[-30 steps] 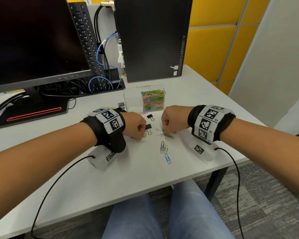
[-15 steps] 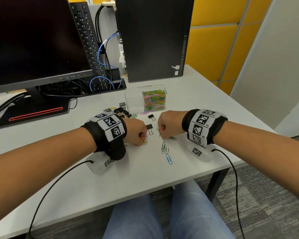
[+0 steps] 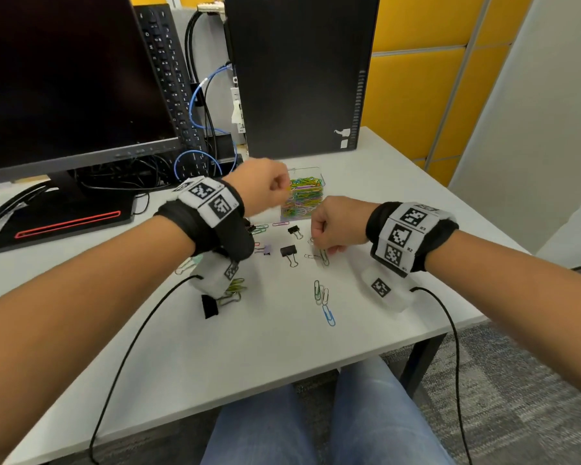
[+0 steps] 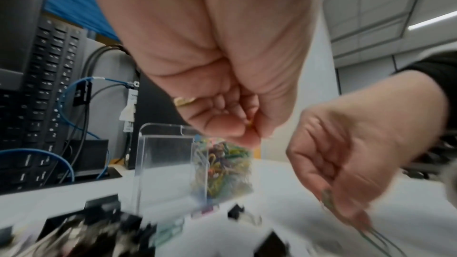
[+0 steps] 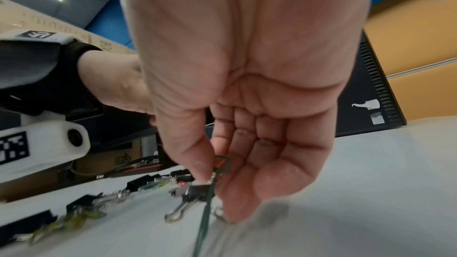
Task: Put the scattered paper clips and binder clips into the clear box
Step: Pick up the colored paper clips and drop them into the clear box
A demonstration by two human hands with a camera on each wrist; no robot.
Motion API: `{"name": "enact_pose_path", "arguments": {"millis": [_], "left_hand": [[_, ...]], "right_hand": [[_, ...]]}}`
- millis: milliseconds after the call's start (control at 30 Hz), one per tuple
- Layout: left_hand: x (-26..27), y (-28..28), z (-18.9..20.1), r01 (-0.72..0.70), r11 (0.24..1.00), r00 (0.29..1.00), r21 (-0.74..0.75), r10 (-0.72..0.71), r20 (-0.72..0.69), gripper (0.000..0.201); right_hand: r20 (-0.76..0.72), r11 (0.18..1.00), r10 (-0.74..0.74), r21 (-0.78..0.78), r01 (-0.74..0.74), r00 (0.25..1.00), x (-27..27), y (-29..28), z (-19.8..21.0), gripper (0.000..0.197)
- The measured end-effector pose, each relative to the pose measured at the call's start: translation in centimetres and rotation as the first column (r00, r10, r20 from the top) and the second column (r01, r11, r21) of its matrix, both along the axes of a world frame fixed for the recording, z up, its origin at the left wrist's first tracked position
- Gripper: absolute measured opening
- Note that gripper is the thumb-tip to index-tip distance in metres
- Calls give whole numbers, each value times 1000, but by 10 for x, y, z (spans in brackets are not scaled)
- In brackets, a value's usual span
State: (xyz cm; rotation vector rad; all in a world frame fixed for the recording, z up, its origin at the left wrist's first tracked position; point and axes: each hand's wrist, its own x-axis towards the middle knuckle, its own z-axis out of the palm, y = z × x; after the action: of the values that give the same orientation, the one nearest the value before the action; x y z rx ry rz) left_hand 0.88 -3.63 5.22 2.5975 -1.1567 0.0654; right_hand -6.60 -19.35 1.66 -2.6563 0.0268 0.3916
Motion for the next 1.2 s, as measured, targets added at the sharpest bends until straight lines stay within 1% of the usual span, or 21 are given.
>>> {"name": "enact_pose_path", "arguments": {"millis": [67, 100, 200, 267, 367, 500, 567, 633, 700, 767, 833, 933, 1000, 1100, 1167, 1200], "left_hand": [[11, -9, 2, -75, 983, 996, -167, 83, 43, 12], [15, -13, 2, -105, 971, 992, -216, 117, 44, 12], [27, -27, -5, -170, 947, 984, -274, 176, -4, 16], [32, -35, -10, -198, 948, 979, -249, 205, 1, 12], [37, -41, -16, -201, 969, 978, -144, 206, 19, 6], [41, -37, -22, -157, 986, 988, -62, 157, -5, 18], [40, -32, -23, -115, 991, 993, -64, 115, -2, 22], [40, -28, -22, -106, 991, 994, -85, 106, 1, 23], [41, -25, -23, -137, 984, 990, -118, 139, 7, 20], [43, -23, -24, -181, 973, 983, -141, 184, 14, 18], [44, -22, -25, -206, 972, 978, -112, 208, 11, 24], [43, -20, -24, -196, 979, 981, -50, 196, 0, 28], [41, -19, -23, -162, 986, 987, -30, 162, 0, 28], [37, -17, -22, -104, 994, 994, 41, 104, 18, 33], [35, -14, -22, -78, 994, 997, 79, 76, 32, 35], [35, -13, -22, -71, 994, 997, 83, 69, 27, 36]], "right_hand": [[51, 998, -50, 51, 48, 997, 5, -4, 9, 11], [89, 995, -78, 65, 72, 993, 8, -6, 15, 9], [226, 984, -167, 103, 147, 960, 18, -12, 32, 7], [306, 972, -218, 151, 179, 927, 26, -17, 42, 7], [379, 953, -280, 220, 208, 882, 40, -20, 48, 6], [443, 940, -333, 223, 257, 833, 60, -20, 43, 9], [494, 946, -321, 199, 254, 808, 68, -20, 37, 9], [535, 964, -266, 124, 236, 802, 73, -18, 32, 8], [526, 975, -206, 37, 220, 825, 78, -16, 27, 7], [486, 978, -159, -41, 204, 859, 81, -15, 23, 11], [464, 980, -123, -85, 182, 877, 81, -14, 20, 14], [432, 977, -73, -149, 151, 899, 78, -12, 17, 22], [434, 977, -71, -153, 150, 898, 73, -12, 16, 25], [497, 982, -66, -122, 145, 865, 63, -12, 21, 28], [525, 987, -40, -109, 114, 850, 52, -8, 26, 27], [518, 990, -24, -105, 91, 855, 47, -4, 28, 27]]}}
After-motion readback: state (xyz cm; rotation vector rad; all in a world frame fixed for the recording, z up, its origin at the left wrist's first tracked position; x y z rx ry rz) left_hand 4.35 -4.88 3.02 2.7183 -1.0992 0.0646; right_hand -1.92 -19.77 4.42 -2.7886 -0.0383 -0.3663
